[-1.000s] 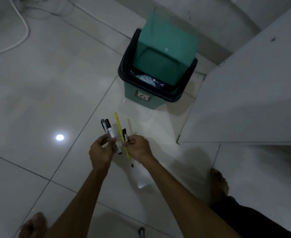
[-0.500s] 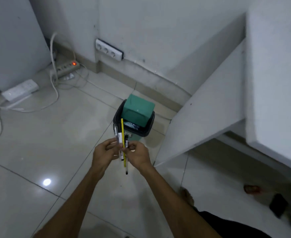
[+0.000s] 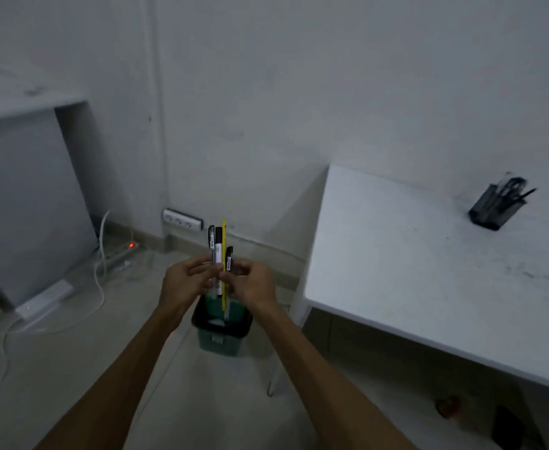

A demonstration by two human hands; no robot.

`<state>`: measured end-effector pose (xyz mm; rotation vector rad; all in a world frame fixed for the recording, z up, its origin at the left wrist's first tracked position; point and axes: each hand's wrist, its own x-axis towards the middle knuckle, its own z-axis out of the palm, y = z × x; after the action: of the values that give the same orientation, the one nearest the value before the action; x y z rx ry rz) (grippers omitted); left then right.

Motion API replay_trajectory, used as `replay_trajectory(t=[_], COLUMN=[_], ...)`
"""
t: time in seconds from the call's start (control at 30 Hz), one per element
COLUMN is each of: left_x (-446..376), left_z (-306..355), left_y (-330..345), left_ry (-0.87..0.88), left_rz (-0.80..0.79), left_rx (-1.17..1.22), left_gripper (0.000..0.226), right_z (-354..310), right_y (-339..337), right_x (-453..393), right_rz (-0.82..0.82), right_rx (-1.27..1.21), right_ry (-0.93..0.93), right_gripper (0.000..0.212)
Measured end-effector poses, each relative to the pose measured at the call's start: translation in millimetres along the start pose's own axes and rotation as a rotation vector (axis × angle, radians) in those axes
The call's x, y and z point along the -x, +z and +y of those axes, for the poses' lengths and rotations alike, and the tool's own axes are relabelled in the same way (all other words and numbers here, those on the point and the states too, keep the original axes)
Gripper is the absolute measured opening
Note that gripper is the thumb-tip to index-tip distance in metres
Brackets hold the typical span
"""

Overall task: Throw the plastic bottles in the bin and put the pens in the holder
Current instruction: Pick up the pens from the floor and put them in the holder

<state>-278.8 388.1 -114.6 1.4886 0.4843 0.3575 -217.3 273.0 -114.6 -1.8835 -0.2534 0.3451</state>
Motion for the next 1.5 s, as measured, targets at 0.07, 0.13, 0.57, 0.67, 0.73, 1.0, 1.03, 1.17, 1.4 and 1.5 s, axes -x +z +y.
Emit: replay_trajectory(t=[0.07, 0.13, 0.57, 0.67, 0.73, 1.0, 1.03, 1.17, 1.4, 1.5], left_x=[3.0, 7.2, 39.1, 35.6, 32.1, -8.1, -14.9, -37.6, -62.3, -73.6], left_z=[30.4, 56.6, 134.7, 148.0, 152.4, 154.4, 154.2, 157.5, 187.9, 208.3], left_y=[21.0, 47.3, 254.9, 294.3, 318.6, 413.5, 425.0, 471.7, 553.1, 594.0], left_ry=[0.047, 0.095, 0.188, 0.194, 0.187, 0.168, 0.164, 0.154, 0.183, 0.204], left_rz=[-0.027, -0.071, -0.426, -0.498, -0.547, -0.689, -0.697, -0.721, -0.708, -0.711], left_rx=[-0.003, -0.011, -0.039, -0.069, -0.076, -0.076, -0.077, -0.086, -0.122, -0.148], left_gripper=[0.035, 0.033, 0.026, 0.022, 0.02, 0.028, 0.028, 0.029, 0.027, 0.027], right_z=[-22.4, -41.0, -65.6, -64.9, -63.5, -47.8, -45.8, -41.2, -39.8, -41.5], right_y=[-30.9, -67.5, -312.2, -352.9, -378.5, -464.4, -474.4, -512.7, -582.7, -622.3], right_x=[2.3, 7.0, 55.9, 53.5, 48.5, 8.0, 1.2, -22.9, -64.1, -82.2], right_rz=[0.029, 0.092, 0.204, 0.229, 0.226, 0.281, 0.292, 0.329, 0.44, 0.479], right_rx=[-0.003, 0.035, -0.171, -0.175, -0.147, -0.111, -0.108, -0.094, -0.16, -0.183], right_ry=[-0.034, -0.086, 0.028, 0.031, 0.042, 0.078, 0.076, 0.08, 0.061, 0.049], right_gripper=[0.017, 0.026, 0.037, 0.04, 0.042, 0.041, 0.04, 0.034, 0.037, 0.041])
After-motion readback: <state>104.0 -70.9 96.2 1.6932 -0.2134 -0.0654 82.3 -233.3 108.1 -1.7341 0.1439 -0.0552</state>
